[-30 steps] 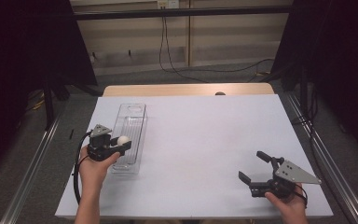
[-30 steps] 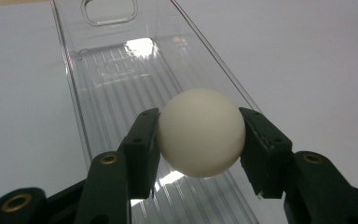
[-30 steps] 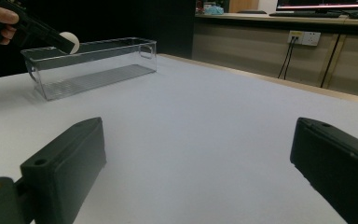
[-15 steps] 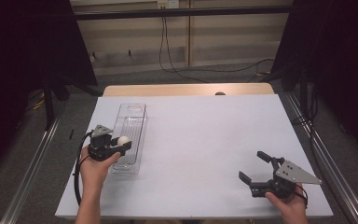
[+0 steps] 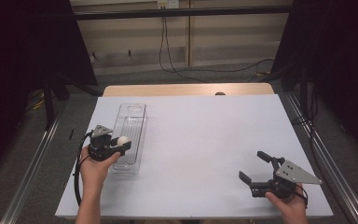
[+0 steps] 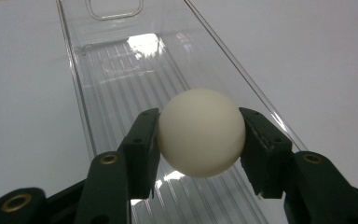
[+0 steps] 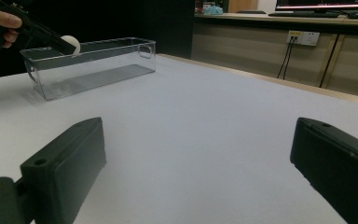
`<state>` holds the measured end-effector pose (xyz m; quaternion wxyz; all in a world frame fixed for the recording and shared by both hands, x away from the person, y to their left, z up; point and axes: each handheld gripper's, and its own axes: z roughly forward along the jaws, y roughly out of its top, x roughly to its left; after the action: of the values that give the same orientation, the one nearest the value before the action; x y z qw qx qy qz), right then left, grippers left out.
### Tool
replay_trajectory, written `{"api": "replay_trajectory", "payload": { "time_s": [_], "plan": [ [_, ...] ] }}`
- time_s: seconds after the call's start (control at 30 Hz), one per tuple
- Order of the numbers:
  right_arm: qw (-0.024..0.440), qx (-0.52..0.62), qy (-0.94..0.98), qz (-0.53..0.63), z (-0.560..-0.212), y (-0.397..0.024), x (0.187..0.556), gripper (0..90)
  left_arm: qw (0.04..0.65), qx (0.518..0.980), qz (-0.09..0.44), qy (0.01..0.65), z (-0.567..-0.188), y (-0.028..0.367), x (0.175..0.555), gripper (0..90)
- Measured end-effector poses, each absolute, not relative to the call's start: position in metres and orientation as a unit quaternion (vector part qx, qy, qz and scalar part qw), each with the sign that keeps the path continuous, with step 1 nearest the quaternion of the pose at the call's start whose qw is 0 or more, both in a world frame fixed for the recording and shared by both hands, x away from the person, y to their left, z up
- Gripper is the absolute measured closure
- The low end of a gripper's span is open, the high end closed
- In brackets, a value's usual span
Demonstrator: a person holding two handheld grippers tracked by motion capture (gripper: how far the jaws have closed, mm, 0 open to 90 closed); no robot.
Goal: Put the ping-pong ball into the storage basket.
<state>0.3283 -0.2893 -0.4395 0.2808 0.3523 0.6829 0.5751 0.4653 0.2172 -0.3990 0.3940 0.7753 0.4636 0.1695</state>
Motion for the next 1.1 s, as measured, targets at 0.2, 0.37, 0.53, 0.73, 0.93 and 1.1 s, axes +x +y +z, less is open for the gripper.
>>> {"api": "replay_trajectory", "payload": {
  "time_s": [0.2,0.37,0.53,0.73,0.93,1.1],
  "plan": [
    [0.281,0.35,0.683,0.577,-0.4394,-0.2889,0.3285,2.6,0.399,0.772,0.167,0.466,-0.3998,0.2185,0.4649,50.6],
    [0.281,0.349,0.683,0.577,-0.4391,-0.2881,0.3288,2.6,0.4,0.771,0.173,0.465,-0.3995,0.2197,0.4642,43.8],
    [0.28,0.348,0.684,0.577,-0.4391,-0.2872,0.3293,2.6,0.407,0.765,0.175,0.467,-0.3989,0.2195,0.4634,40.6],
    [0.281,0.346,0.684,0.577,-0.4389,-0.2864,0.3297,2.6,0.413,0.76,0.179,0.469,-0.3979,0.2177,0.4623,35.9],
    [0.28,0.348,0.684,0.576,-0.4387,-0.287,0.3291,2.6,0.421,0.756,0.177,0.469,-0.3973,0.2182,0.4621,29.3],
    [0.283,0.345,0.683,0.578,-0.4383,-0.2867,0.3302,2.6,0.431,0.748,0.182,0.47,-0.3954,0.2171,0.4605,21.8]
  ]
}}
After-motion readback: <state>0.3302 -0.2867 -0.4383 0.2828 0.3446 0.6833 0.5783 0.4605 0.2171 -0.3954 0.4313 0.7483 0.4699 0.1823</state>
